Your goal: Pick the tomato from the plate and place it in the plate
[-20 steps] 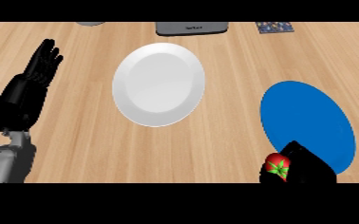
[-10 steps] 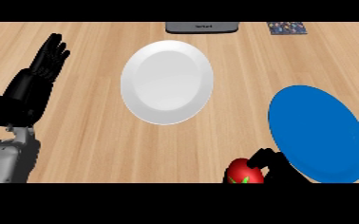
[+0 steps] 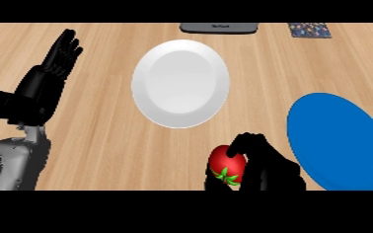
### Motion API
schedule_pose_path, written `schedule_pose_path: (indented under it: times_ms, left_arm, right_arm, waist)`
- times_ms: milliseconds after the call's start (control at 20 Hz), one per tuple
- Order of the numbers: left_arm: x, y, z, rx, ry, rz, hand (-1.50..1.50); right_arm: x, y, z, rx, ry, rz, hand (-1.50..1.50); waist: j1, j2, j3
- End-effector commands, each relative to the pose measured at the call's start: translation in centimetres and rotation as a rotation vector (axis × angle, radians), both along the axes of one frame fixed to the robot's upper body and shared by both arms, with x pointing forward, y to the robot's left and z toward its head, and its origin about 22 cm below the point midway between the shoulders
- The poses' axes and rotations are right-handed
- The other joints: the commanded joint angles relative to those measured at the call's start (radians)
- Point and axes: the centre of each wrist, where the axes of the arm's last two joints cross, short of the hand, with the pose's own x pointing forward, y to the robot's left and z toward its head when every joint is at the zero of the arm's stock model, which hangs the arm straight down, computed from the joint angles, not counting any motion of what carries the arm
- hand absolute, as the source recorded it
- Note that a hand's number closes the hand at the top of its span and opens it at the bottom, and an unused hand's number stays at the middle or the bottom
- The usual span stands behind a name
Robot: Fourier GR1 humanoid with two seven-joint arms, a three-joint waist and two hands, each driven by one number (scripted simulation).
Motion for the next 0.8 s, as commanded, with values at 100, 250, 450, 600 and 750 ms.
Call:
schedule_pose_path:
  times_ms: [100,250,450,600,750]
  left_arm:
    - [0.2,-0.6,-1.0,-0.007,-0.004,-0.031,0.0]
    - [0.4,-0.3,0.7,-0.002,-0.018,-0.036,0.0]
    - [0.6,-0.8,-0.2,-0.008,0.0,-0.053,0.0]
    - [0.8,-1.2,-0.2,0.01,-0.02,-0.053,0.0]
    - [1.5,-0.6,0.0,-0.015,-0.002,-0.058,0.0]
  right_arm:
    - [4.4,2.0,2.0,0.167,0.04,-0.116,1.5]
    - [7.5,2.2,2.1,0.193,0.058,-0.116,1.5]
    - [11.3,2.6,2.7,0.231,0.078,-0.125,1.5]
    - [14.7,2.4,1.7,0.217,0.115,-0.167,1.5]
    - [16.9,3.0,1.5,0.198,0.15,-0.187,1.5]
  waist:
    - [0.025,0.01,0.0]
    - [0.042,0.01,0.002]
    - [0.048,0.012,0.002]
    - [0.058,0.018,0.002]
    - [0.055,0.017,0.001]
